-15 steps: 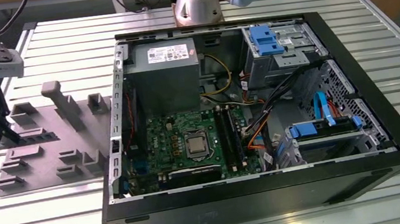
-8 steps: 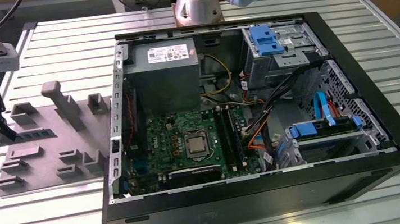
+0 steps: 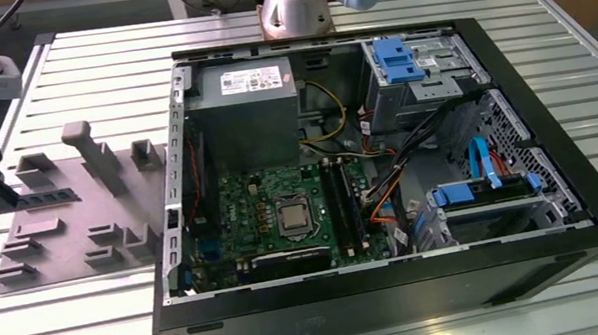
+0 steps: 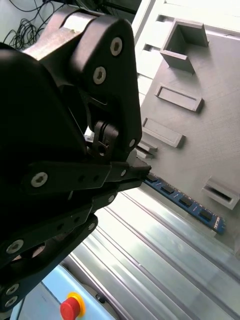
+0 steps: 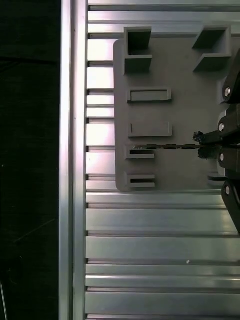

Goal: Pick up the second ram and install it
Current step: 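Pick up the second ram and move it above second insertion slot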

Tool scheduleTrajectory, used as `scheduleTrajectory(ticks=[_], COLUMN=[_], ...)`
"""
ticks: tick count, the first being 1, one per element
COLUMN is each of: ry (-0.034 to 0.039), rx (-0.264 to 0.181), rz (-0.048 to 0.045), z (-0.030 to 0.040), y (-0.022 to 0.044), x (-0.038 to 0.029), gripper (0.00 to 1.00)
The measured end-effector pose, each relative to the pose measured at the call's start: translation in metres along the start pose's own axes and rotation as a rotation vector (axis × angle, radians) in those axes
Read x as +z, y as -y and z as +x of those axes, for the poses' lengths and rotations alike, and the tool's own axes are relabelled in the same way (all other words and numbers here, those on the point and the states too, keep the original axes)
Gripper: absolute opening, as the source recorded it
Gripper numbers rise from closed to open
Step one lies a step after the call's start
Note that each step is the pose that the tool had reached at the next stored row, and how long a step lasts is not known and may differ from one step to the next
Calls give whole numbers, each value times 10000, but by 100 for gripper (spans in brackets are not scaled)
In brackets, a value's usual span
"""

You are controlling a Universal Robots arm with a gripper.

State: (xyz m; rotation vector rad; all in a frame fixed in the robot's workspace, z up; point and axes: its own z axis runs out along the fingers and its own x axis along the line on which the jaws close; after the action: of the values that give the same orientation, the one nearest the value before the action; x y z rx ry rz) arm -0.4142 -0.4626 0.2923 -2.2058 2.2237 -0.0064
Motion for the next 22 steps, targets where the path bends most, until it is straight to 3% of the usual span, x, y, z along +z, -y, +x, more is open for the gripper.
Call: scheduleTrajectory(ticks=[22], ry=[0], rx=[0], rz=[1], z=[-5], y=[2], x=[-240], gripper=[14])
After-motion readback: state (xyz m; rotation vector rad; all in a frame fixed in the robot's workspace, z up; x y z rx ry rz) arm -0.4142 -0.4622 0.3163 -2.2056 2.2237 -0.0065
